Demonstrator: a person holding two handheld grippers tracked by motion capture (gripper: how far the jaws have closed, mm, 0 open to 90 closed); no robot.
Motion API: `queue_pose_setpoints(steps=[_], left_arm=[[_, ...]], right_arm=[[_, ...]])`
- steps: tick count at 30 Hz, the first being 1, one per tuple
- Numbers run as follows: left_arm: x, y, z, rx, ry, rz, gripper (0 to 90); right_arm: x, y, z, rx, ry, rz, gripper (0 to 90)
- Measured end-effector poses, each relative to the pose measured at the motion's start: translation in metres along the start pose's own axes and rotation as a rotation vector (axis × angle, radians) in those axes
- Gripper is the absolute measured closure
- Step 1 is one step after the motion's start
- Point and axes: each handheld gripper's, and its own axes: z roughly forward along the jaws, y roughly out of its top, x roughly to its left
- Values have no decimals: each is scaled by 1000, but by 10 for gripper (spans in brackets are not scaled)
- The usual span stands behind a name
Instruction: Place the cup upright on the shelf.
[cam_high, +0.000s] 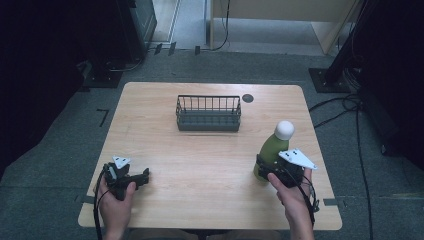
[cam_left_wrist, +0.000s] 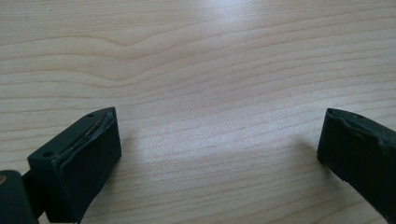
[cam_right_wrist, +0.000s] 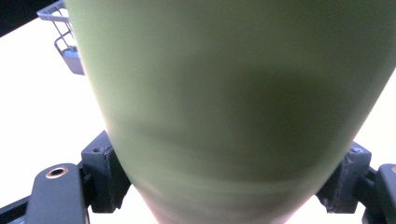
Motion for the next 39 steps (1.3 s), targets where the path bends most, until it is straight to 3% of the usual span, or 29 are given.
queue_pose_setpoints(steps=[16,24,33,39], left_arm=[[0,0,0,-4,1,-5,0],[-1,0,0,-2,0,-4,0],[0,0,0,-3,0,-2,0],[0,0,0,-1,0,-3,0]], right_arm=[[28,28,30,10,12,-12,201],[31,39,45,19,32,27,201],[35,57,60,21,20,17,201],[45,68,71,13,27,3,201]])
